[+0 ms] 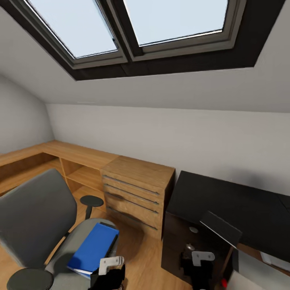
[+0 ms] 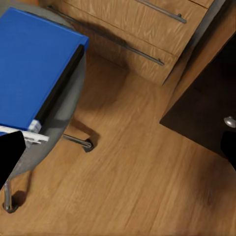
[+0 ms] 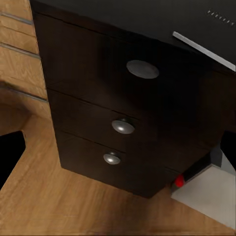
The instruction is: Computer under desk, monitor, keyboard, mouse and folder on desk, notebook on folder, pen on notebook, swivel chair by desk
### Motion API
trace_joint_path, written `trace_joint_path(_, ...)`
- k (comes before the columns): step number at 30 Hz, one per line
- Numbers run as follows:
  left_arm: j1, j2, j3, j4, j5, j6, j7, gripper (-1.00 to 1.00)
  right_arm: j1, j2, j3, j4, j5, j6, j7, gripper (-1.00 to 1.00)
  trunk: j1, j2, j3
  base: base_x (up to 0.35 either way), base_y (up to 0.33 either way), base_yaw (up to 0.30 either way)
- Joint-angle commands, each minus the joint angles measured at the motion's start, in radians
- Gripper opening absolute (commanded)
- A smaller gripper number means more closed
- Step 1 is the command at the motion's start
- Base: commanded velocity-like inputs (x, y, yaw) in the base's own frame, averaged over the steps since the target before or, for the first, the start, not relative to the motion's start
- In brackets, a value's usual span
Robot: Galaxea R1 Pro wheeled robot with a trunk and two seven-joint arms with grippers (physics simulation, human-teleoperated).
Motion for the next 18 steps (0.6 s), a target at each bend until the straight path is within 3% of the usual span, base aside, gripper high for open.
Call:
trace_joint_path(1,0.001,0.014,-0.027,0.004,0.005,-0.02,0.008,1.0,0.004,-0.001,0.004,0.004,-0.003,0.001,-0.008,1.0,0.0,-0.001,-0.002,0.0,0.0,0.277)
trace_joint_path(6,0.01,0.053,-0.144,0.074,0.01,-0.145,0.011,1.0,0.018,0.0,0.004,0.066,-0.003,-0.048,-0.007,1.0,0.0,-0.001,-0.004,0.0,0.0,0.277)
trace_joint_path(8,0.012,0.06,-0.201,0.147,0.012,-0.224,0.011,1.0,0.021,0.001,0.005,0.122,-0.003,-0.099,-0.005,1.0,0.0,-0.001,-0.004,0.0,0.0,0.277)
trace_joint_path(12,0.014,0.052,-0.247,0.265,0.012,-0.32,0.009,1.0,0.024,0.007,0.006,0.209,-0.002,-0.202,-0.004,1.0,0.0,-0.001,-0.006,0.0,0.0,0.276)
trace_joint_path(18,0.014,0.038,-0.264,0.34,0.027,-0.366,0.006,1.0,0.025,0.011,0.007,0.303,-0.001,-0.296,-0.001,1.0,0.0,-0.001,-0.009,0.0,0.0,0.263)
